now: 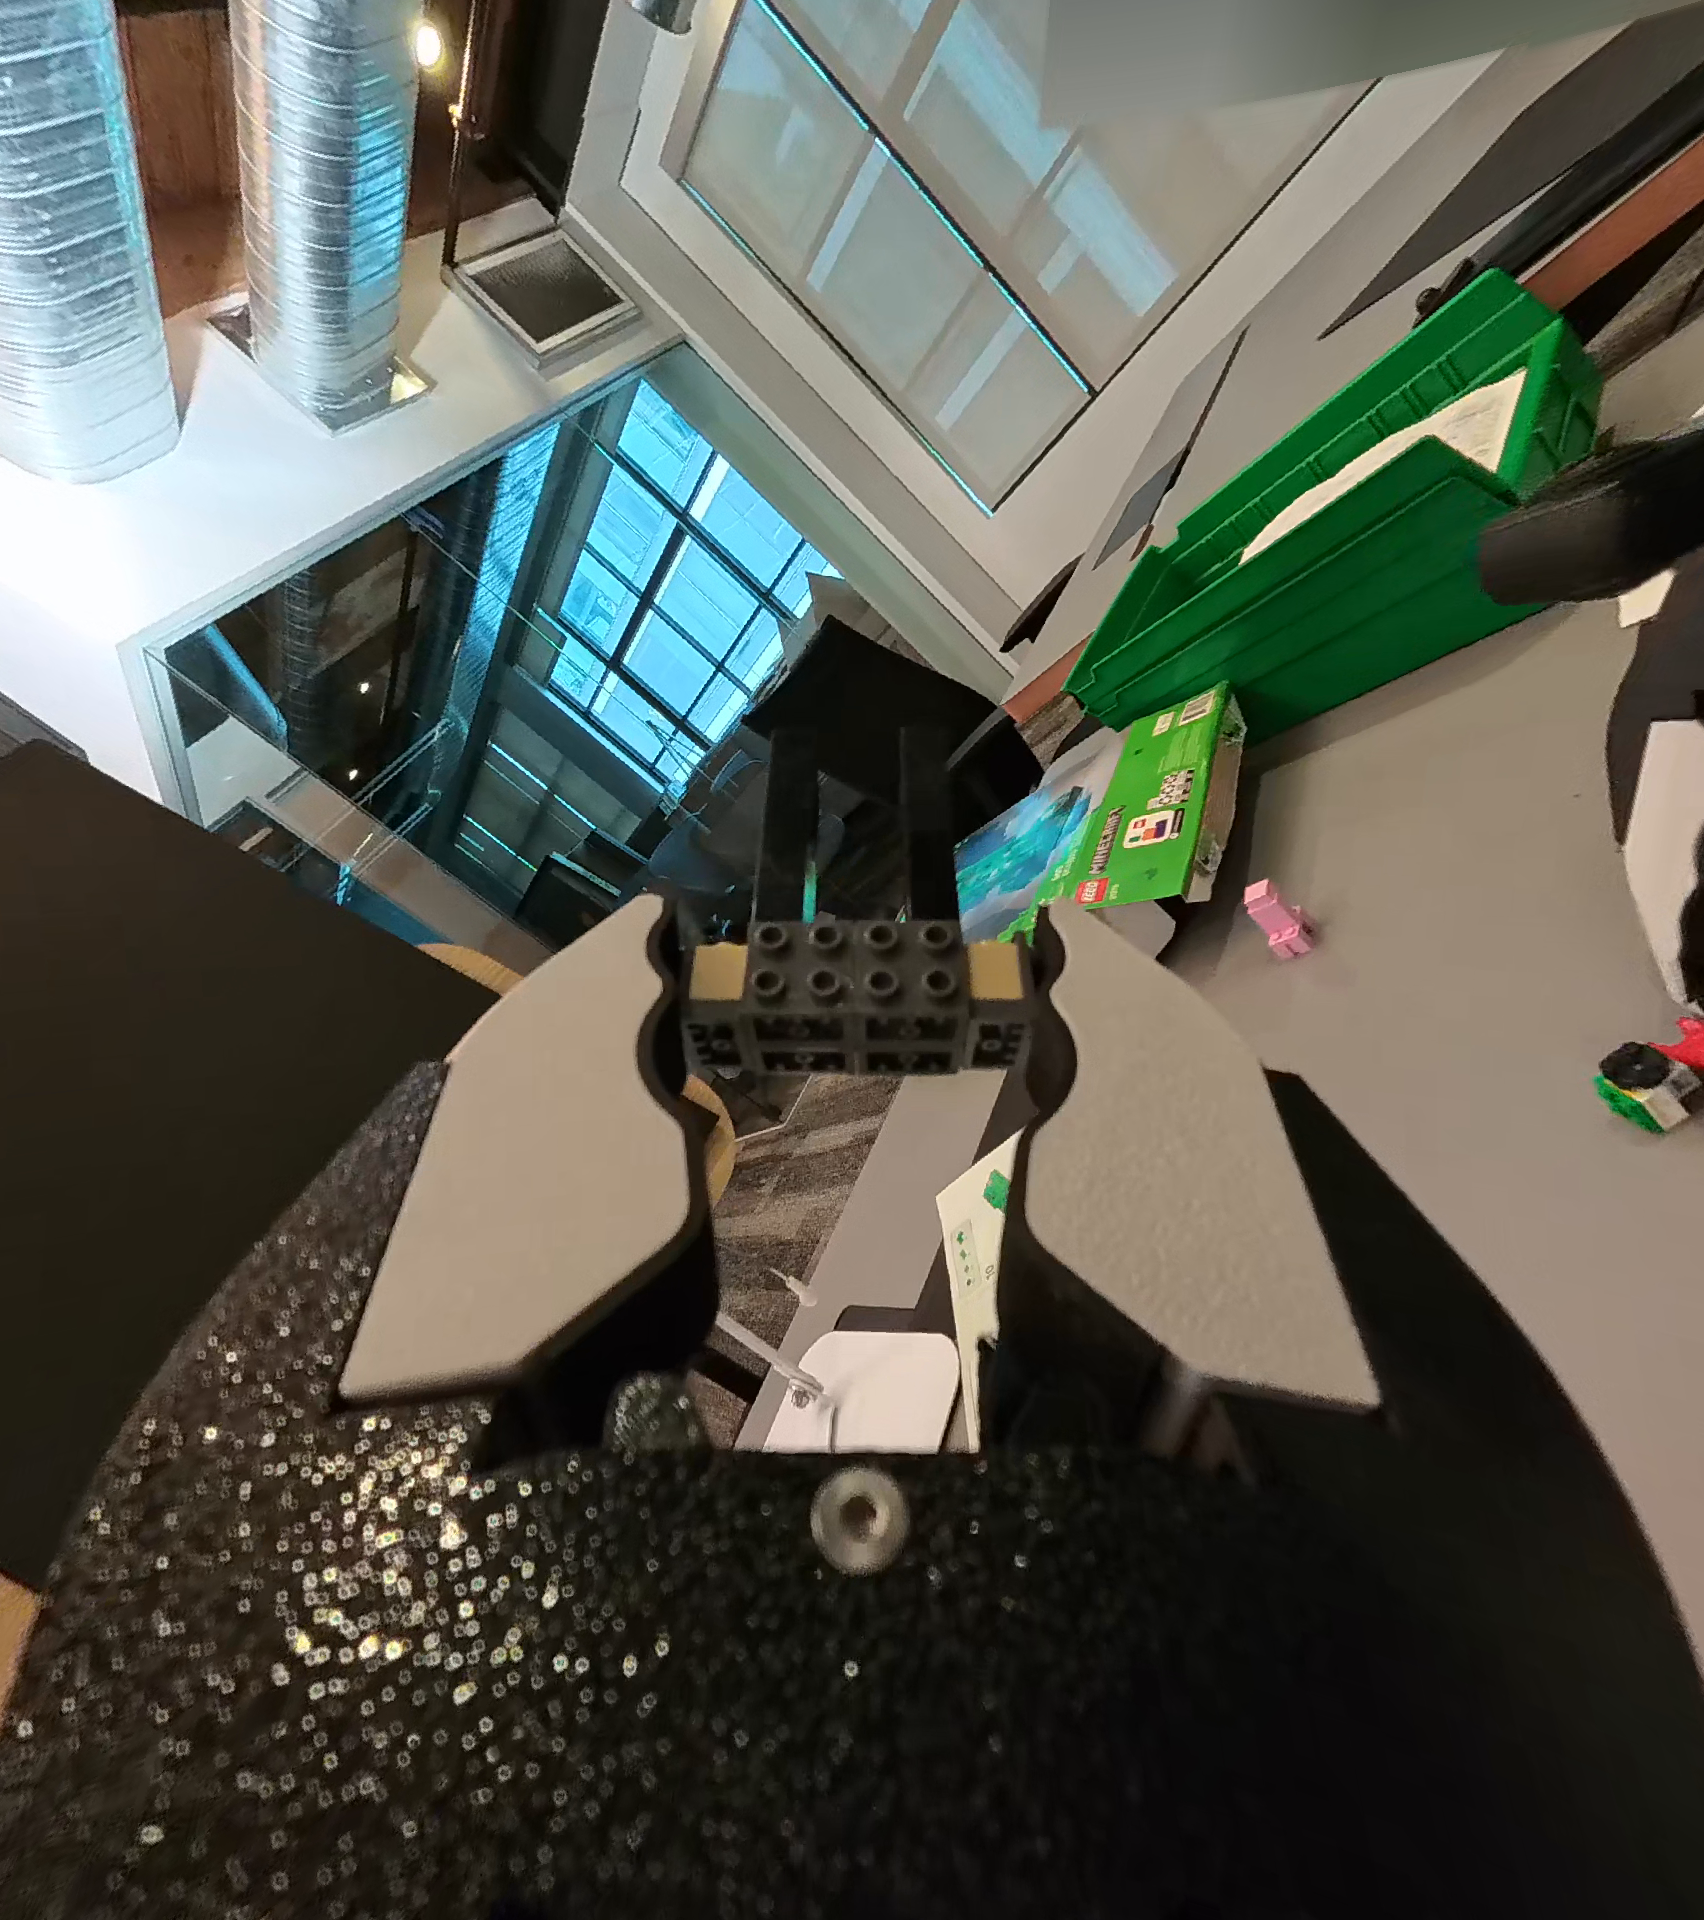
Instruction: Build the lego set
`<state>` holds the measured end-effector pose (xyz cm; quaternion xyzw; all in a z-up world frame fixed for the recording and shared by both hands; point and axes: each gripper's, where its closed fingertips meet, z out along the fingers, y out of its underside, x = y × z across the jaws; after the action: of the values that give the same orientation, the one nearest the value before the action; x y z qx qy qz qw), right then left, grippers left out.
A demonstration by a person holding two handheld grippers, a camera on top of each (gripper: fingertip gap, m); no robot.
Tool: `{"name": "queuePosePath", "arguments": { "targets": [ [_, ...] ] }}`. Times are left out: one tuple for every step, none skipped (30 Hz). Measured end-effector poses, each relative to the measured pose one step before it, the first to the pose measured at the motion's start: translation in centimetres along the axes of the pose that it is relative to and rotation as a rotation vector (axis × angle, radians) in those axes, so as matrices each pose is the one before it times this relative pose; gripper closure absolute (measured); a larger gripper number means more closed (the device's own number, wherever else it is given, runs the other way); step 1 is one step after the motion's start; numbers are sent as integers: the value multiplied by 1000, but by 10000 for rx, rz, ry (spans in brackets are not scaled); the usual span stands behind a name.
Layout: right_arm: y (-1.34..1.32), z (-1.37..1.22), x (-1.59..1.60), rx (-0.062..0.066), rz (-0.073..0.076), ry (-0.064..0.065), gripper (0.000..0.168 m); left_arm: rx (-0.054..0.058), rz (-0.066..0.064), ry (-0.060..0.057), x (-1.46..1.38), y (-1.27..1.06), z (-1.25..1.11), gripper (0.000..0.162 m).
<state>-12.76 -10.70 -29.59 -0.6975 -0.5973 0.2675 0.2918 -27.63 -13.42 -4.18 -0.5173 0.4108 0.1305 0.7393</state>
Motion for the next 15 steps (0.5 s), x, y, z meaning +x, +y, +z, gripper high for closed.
{"name": "queuePosePath", "arguments": {
  "targets": [
    [-51, -41, 167, -10, -225, 172, 145, -15, 15, 18, 37, 2, 39, 98],
    [-6, -47, 155, -46, -272, 175, 149, -14, 15, 19, 50, 4, 52, 98],
    [-2, -61, 156, -63, -336, 195, 150, -8, 16, 21, 60, -13, 52, 98],
    [39, -63, 159, -93, -429, 223, 150, -6, 15, 20, 65, -5, 61, 98],
    [76, -70, 189, -126, -552, 265, 150, -8, 14, 18, 51, -8, 48, 98],
    [114, -95, 294, -146, -685, 368, 150, -6, 13, 19, 46, -17, 51, 98],
    [101, -97, 291, -136, -821, 401, 149, -1, 9, 18, 50, -15, 40, 98],
    [115, -118, 280, -139, -962, 444, 149, 7, 6, 14, 36, -30, 33, 98],
    [100, -125, 301, -146, -1119, 516, 150, 14, 6, 13, 29, -50, 30, 98],
    [105, -137, 426, -159, -1307, 673, 149, 16, 6, 15, 39, -45, 30, 98],
    [96, -113, 268, -148, -1493, 626, 149, 15, 4, 17, 36, -51, 31, 98],
    [21, -95, 52, -98, -1516, 510, 149, 13, 3, 16, 43, -41, 28, 98],
    [-42, -71, -47, -55, -1295, 406, 149, 7, 3, 15, 32, -23, 28, 98],
    [-162, -64, -234, 57, -963, 195, 149, 2, 5, 13, 32, -19, 38, 98],
    [-179, -62, -312, 125, -573, 9, 149, 3, 7, 11, 27, -23, 17, 98]
  ]
}}
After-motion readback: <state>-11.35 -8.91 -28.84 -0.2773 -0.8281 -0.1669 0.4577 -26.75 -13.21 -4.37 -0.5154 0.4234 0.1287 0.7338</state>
